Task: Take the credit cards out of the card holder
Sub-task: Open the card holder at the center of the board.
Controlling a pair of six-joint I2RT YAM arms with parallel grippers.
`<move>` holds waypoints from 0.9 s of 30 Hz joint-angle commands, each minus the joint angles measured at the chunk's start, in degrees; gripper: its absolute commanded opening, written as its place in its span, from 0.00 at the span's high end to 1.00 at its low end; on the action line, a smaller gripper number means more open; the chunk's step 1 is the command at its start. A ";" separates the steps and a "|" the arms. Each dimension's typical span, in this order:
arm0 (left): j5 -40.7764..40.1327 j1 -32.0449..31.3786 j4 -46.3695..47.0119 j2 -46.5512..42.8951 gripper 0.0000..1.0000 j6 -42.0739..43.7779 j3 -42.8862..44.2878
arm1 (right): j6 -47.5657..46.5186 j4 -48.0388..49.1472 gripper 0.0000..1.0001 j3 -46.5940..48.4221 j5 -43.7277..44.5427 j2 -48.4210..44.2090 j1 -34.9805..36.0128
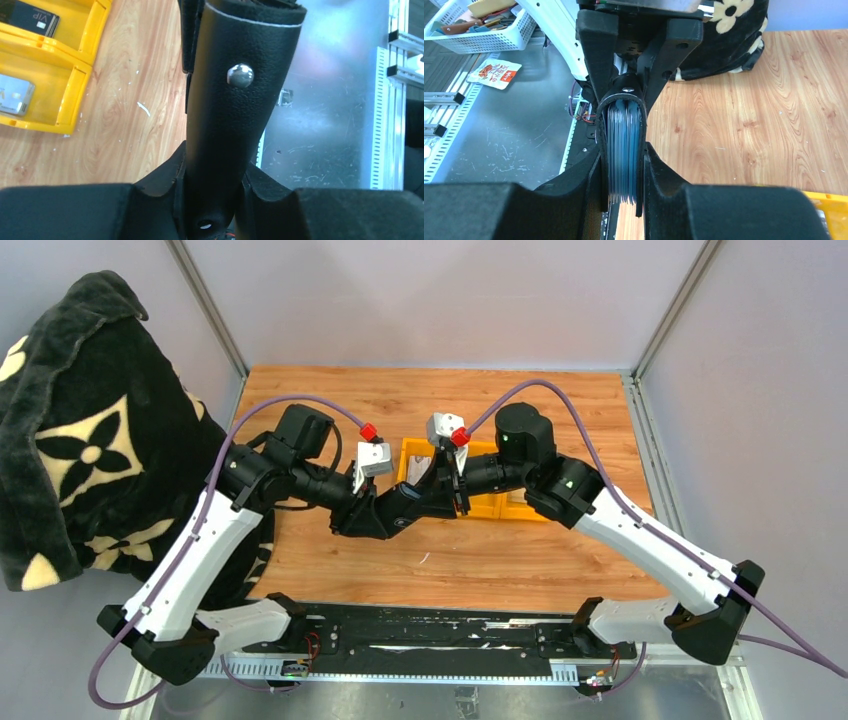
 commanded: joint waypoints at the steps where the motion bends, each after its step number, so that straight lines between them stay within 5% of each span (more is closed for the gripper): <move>1: -0.85 -0.28 -0.04 -0.43 0.82 -0.91 1.36 | -1.85 1.45 1.00 2.13 -1.10 -0.54 1.10; 3: -1.29 -0.24 0.02 -0.78 0.91 -0.92 1.81 | -2.27 0.94 0.94 2.06 -0.34 -0.71 1.14; 6: -4.05 -0.30 1.88 -0.78 1.00 -4.30 2.65 | -2.02 1.31 0.67 1.59 3.90 -1.37 1.09; 12: -14.63 -0.27 14.37 -3.29 1.00 -18.98 -1.95 | 2.90 12.44 0.22 -5.62 35.91 -7.48 1.89; 16: -19.48 1.84 19.72 -4.15 1.00 -27.94 -5.36 | 1.41 14.22 0.21 -7.08 47.18 -8.02 4.12; 22: -8.83 10.56 20.45 -1.25 1.00 -33.58 -6.83 | -4.39 15.95 0.29 -7.67 46.71 -5.44 10.20; 27: -3.71 11.07 20.87 -1.36 1.00 -35.07 -6.60 | -4.58 16.42 0.35 -5.75 44.28 -1.74 10.87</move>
